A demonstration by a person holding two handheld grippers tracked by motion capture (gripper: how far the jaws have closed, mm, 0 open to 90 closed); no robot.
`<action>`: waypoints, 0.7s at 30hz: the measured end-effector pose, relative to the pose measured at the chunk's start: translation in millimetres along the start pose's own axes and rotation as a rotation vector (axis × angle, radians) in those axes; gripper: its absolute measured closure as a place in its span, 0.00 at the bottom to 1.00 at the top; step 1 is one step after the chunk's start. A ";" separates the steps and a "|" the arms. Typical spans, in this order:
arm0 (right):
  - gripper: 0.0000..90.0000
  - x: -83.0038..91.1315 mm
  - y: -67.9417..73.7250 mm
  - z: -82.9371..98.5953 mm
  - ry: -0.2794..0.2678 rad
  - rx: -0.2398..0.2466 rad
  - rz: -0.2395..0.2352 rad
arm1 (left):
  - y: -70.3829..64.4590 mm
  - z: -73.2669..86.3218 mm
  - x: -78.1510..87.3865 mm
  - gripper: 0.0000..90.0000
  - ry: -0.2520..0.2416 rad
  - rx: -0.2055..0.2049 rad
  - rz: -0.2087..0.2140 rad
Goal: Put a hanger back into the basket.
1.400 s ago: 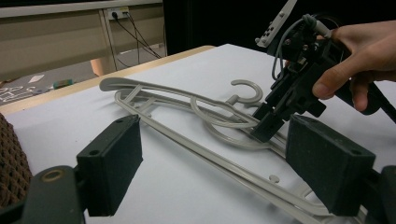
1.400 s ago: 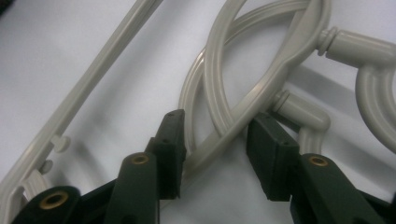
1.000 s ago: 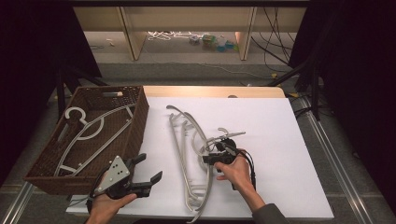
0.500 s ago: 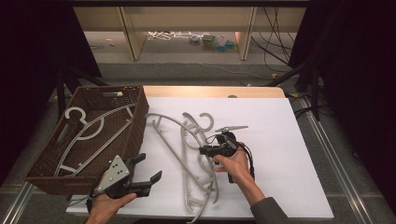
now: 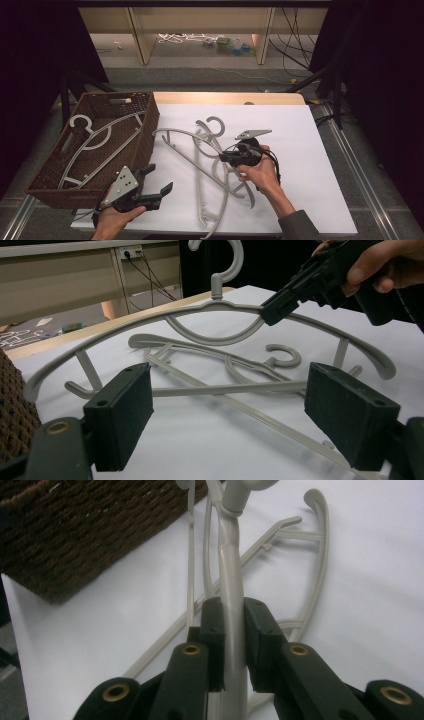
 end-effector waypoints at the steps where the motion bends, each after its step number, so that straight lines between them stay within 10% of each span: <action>1: 0.90 2.1 0.6 0.1 -0.002 0.010 -0.001 | 0.3 0.1 -0.1 0.21 0.000 -0.001 -0.001; 21: 0.90 43.0 16.2 18.4 0.020 0.166 -0.047 | 5.0 0.0 -6.6 0.21 0.026 -0.042 -0.015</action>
Point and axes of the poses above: each handheld gripper's, and its own axes: x roughly backward along the jaws, z roughly out of its underside, y roughly to its left, the point moved 4 cm from there along -x, roughly forward along the jaws, and after that the axes turned 10 degrees about -x, right-handed, at the moved point
